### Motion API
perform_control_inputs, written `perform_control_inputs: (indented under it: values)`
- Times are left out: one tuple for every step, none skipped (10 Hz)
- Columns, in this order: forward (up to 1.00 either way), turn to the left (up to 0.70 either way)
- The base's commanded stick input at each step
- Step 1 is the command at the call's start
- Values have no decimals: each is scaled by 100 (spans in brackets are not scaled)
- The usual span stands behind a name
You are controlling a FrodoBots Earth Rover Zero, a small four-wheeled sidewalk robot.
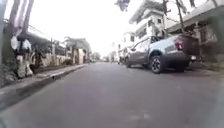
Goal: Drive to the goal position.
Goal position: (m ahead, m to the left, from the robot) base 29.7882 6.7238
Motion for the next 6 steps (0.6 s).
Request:
perform_control_inputs:
  values:
    - [100,10]
    - [100,10]
    - [100,10]
    - [100,10]
    - [100,10]
    - [100,10]
